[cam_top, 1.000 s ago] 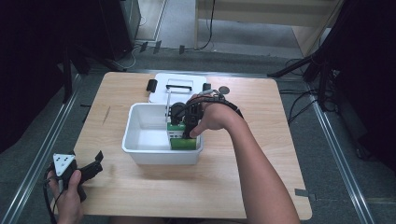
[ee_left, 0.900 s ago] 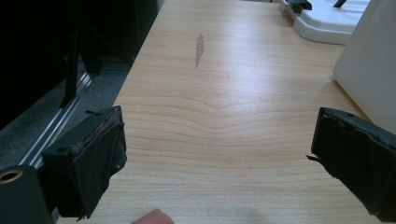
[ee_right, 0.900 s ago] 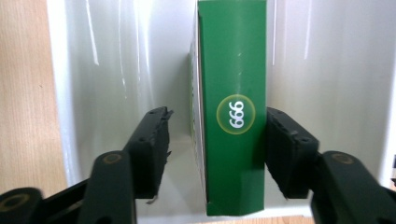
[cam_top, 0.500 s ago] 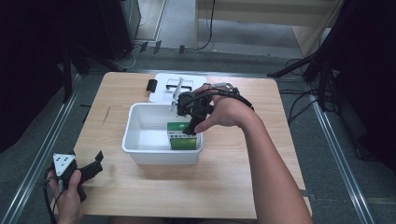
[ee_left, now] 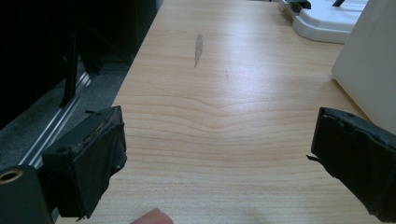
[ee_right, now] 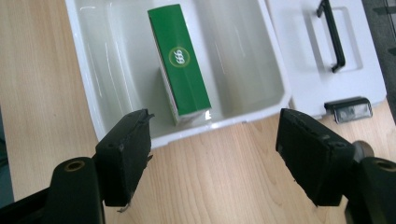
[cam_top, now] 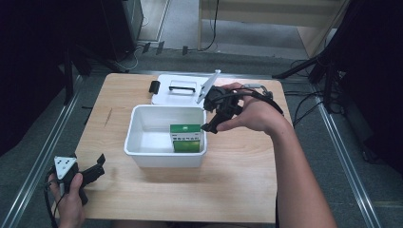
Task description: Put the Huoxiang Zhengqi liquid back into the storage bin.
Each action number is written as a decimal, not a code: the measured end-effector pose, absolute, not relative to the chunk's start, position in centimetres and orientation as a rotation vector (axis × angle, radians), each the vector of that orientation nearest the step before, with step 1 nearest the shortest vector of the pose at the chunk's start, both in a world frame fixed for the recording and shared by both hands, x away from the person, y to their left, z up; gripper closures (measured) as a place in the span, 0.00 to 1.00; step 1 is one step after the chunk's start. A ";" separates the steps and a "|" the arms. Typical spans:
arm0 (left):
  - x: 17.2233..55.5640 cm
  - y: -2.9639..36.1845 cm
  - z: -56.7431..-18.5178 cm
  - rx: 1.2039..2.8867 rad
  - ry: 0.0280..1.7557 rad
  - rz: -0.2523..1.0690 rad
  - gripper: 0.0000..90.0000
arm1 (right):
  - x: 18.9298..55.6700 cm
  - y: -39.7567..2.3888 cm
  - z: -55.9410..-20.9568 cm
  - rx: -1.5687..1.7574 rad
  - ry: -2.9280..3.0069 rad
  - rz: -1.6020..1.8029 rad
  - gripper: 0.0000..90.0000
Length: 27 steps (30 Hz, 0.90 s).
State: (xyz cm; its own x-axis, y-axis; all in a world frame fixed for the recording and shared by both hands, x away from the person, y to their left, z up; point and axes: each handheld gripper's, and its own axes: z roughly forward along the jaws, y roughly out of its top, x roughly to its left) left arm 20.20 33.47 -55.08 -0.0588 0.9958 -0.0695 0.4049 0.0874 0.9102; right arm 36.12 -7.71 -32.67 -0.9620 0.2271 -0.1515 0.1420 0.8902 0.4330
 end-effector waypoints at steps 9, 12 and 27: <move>20.2 33.5 -55.1 1.427 1.583 0.949 0.04 | 35.9 -11.4 -33.3 0.383 2.832 0.660 0.28; 20.2 33.4 -55.1 1.425 1.582 0.951 0.04 | 35.9 -13.2 -34.1 0.448 2.816 0.672 0.28; 20.2 33.5 -55.1 1.425 1.582 0.952 0.04 | 35.7 -19.2 -38.2 0.667 2.708 0.761 0.28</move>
